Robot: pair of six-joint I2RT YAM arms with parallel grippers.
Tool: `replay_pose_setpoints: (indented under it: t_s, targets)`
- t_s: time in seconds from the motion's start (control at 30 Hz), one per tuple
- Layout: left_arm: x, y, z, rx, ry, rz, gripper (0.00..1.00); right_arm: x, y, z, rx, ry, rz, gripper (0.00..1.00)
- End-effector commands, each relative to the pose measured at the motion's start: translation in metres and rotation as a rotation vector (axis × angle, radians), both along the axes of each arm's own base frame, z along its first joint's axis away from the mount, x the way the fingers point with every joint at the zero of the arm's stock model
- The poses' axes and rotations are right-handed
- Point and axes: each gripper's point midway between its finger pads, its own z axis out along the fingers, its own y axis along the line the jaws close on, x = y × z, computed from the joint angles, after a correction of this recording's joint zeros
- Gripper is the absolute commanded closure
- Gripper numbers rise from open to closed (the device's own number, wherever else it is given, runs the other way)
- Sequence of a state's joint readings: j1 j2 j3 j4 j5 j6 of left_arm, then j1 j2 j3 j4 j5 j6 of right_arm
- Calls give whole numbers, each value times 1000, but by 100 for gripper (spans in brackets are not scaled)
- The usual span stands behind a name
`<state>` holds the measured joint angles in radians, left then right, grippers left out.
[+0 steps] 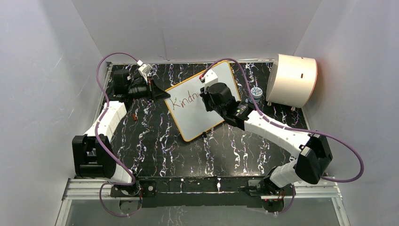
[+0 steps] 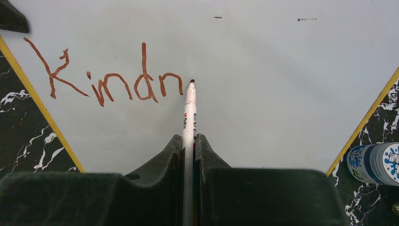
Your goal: Write a sentence on the whiteboard
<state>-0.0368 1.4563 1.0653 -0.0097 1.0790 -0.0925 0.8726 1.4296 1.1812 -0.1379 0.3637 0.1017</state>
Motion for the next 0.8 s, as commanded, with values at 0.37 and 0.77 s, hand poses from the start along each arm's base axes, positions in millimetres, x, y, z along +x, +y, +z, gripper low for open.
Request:
replay_pose_setpoints:
  t_s: [0.37,0.77]
  targets:
    - [-25,-15,-34,41,107,-77,100,13,-9,13,16,-58,-76,100]
    - [-26,-15,-35,41,110,-78,100,19,-9,22,32,-92,-93,100]
